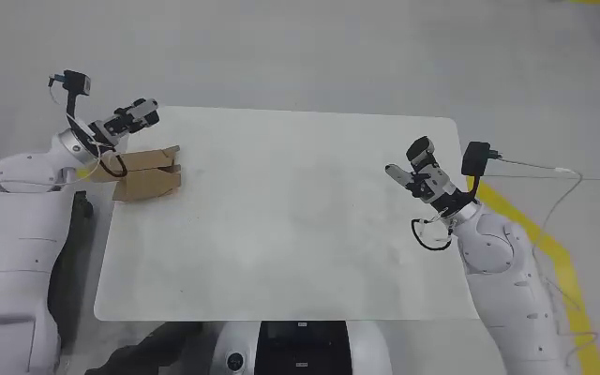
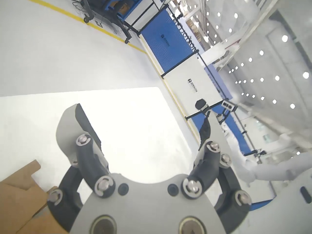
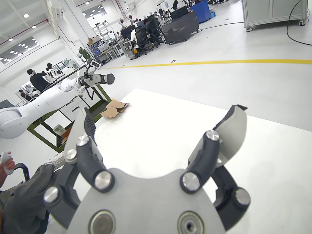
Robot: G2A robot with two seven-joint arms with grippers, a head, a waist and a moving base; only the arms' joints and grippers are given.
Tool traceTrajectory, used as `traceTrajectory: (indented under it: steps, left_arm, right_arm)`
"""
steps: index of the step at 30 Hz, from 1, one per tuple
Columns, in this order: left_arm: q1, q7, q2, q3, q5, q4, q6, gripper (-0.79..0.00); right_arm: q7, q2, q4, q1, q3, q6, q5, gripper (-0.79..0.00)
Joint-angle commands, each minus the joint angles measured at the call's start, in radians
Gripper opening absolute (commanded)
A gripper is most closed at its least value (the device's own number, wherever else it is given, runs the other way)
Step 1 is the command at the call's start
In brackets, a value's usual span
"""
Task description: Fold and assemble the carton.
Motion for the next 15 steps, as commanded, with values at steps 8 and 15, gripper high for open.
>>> traceTrajectory:
  steps: [8,15]
  left_arm:
    - [-0.130,-0.089,0.005,-0.014,-0.045,0.334,-0.043,0.000]
    - [-0.170,-0.052,0.041,-0.075,0.028,0.490,-0.103,0.000]
  right_arm:
    - [0.000,0.000,0.000,0.000,0.000,0.000,0.000,0.000]
    - [0.000,0.000,0.000,0.000,0.000,0.000,0.000,0.000]
